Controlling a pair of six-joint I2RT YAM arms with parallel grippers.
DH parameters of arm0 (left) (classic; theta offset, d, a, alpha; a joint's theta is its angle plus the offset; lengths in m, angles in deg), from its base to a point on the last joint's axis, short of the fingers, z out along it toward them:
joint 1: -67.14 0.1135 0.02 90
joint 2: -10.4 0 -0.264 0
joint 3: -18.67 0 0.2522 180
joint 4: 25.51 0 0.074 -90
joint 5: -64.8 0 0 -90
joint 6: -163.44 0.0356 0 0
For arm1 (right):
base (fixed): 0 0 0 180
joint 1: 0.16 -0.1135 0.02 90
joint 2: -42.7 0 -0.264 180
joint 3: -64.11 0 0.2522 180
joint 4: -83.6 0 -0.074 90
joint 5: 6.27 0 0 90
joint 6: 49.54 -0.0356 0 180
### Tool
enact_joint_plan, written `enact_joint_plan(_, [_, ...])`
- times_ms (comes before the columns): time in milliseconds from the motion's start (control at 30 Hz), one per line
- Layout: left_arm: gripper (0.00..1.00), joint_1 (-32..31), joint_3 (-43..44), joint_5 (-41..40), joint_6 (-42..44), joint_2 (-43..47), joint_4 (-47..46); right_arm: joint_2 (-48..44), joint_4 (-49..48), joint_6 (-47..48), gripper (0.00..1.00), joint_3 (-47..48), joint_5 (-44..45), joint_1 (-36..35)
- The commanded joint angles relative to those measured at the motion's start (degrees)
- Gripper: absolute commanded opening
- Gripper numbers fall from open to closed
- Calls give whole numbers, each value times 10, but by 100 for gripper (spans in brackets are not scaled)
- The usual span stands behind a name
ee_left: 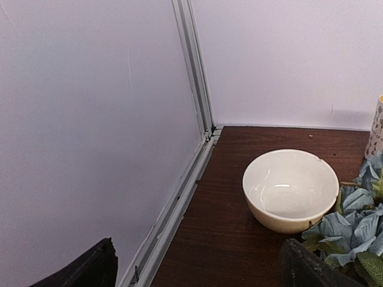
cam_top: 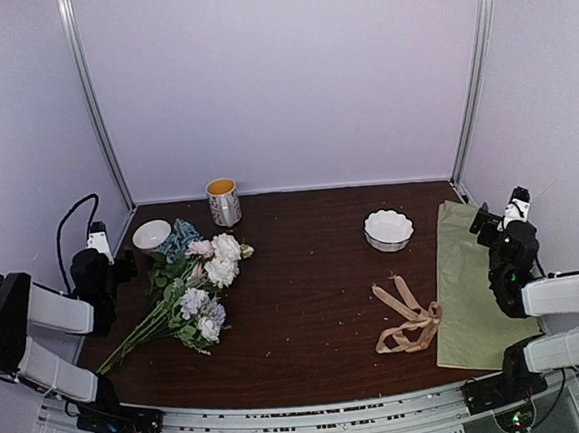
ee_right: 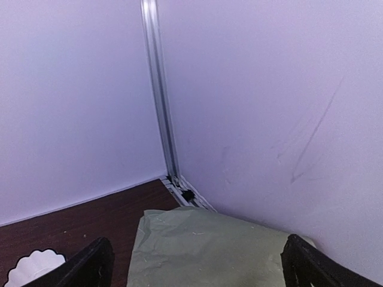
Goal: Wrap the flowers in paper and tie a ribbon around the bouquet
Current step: Pick up the folded wrapping paper from the corner of the board.
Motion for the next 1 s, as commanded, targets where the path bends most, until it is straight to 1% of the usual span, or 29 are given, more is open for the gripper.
enact_joint_plan(0, [98, 1, 46, -33, 1, 62, 78, -91, 331, -62, 100, 92, 125, 18])
enact_joint_plan(33, [98, -5, 54, -47, 4, 86, 108, -96, 439, -108, 100, 134, 148, 28])
enact_joint_plan(67, [98, -20, 53, -79, 11, 115, 119, -94, 539, -155, 100, 172, 157, 42])
enact_joint_plan(100, [98, -48, 51, -101, 17, 148, 129, -89, 605, -185, 100, 201, 148, 59])
enact_joint_plan(133, [98, -76, 55, -106, 22, 179, 152, -82, 646, -198, 100, 218, 121, 76])
enact_joint_plan(200, [98, -142, 93, -93, 18, 223, 212, -75, 666, -194, 100, 227, 55, 104])
enact_joint_plan(267, [97, -193, 137, -95, 9, 241, 279, -64, 673, -193, 100, 235, 4, 135])
enact_joint_plan(367, [97, -262, 182, -136, 14, 244, 331, -38, 701, -202, 100, 256, -12, 178])
enact_joint_plan(433, [97, -291, 203, -127, 18, 241, 345, -19, 700, -203, 100, 264, -21, 196])
enact_joint_plan(600, [97, -336, 245, -72, 20, 211, 378, 61, 699, -186, 100, 286, -57, 207])
enact_joint_plan(667, [97, -354, 257, -58, 26, 196, 382, 94, 724, -150, 100, 318, -121, 202])
enact_joint_plan(700, [97, -360, 261, -51, 28, 188, 383, 108, 729, -129, 100, 329, -145, 193])
enact_joint_plan(767, [97, -370, 267, -42, 30, 171, 383, 146, 760, -98, 100, 368, -152, 159])
enact_joint_plan(833, [97, -374, 270, -36, 22, 159, 383, 182, 797, -90, 100, 407, -163, 141])
enact_joint_plan(900, [97, -376, 270, -19, 17, 154, 385, 221, 819, -85, 100, 439, -186, 131])
enact_joint_plan(967, [97, -376, 268, -1, 20, 154, 386, 263, 844, -77, 100, 470, -190, 118])
